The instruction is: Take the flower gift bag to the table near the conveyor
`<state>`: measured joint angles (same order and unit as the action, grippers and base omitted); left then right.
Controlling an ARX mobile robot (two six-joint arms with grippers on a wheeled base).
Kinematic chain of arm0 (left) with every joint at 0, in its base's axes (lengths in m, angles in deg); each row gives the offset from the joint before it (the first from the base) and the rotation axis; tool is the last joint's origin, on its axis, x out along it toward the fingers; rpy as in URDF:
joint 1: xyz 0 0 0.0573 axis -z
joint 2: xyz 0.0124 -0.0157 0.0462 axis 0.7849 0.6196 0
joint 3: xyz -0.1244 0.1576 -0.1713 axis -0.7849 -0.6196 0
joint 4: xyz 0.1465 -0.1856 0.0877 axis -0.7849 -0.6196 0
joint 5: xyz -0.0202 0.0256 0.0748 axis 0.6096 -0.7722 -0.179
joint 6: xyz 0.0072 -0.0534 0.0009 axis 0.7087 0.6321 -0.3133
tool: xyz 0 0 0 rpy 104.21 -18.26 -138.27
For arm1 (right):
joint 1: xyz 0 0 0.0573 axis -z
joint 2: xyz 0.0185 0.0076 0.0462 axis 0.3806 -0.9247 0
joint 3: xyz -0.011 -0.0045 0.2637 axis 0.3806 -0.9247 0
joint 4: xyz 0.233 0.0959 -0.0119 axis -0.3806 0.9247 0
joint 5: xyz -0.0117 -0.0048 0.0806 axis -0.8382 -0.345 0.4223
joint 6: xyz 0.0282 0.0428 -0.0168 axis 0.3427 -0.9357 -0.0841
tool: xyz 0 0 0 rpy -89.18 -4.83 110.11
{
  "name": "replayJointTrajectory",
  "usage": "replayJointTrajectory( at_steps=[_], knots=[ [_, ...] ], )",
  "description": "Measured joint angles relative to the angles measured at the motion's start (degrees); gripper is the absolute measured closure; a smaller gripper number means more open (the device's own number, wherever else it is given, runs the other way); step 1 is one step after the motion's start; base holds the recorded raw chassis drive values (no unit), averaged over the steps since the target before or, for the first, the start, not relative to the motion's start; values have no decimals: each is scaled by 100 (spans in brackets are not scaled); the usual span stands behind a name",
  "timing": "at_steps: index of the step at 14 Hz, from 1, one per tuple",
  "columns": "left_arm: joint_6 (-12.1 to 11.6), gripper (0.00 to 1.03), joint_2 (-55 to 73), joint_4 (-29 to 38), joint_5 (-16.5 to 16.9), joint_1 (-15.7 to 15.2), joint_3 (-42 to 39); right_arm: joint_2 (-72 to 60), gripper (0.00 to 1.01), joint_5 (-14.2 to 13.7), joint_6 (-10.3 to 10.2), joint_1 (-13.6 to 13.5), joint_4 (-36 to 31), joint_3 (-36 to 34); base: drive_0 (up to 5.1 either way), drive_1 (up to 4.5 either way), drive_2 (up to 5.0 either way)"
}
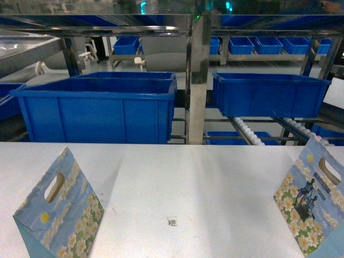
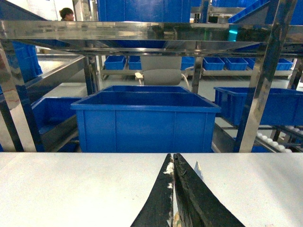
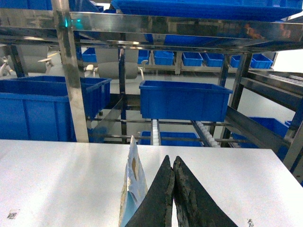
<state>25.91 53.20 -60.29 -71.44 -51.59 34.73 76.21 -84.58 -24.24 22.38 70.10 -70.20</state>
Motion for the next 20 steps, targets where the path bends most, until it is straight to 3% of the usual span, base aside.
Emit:
replayJointTrajectory(
  at_steps=[1, 3, 6, 14, 17, 20],
  knots=[
    [2, 101, -125, -129, 0, 0, 0, 101, 99, 0, 2, 0, 111, 0, 0, 0, 0],
    [0, 101, -317, -317, -4, 0, 0, 1008, 99, -9, 2, 0, 1169, 2, 0, 0, 0],
    [0, 101, -1182, -1342, -13, 0, 2, 1093, 99, -9, 2, 0, 1207, 4, 0, 0, 0],
    [-7, 98, -1213, -1309, 0, 0, 2, 1095, 98, -7, 7, 0, 1161, 4, 0, 0, 0],
    [-7, 68, -1213, -1307, 0, 0, 2, 1095, 68, -7, 4, 0, 1161, 4, 0, 0, 0],
    [-7, 30, -1213, -1307, 0, 0, 2, 1095, 29, -7, 4, 0, 1161, 4, 0, 0, 0]
  ],
)
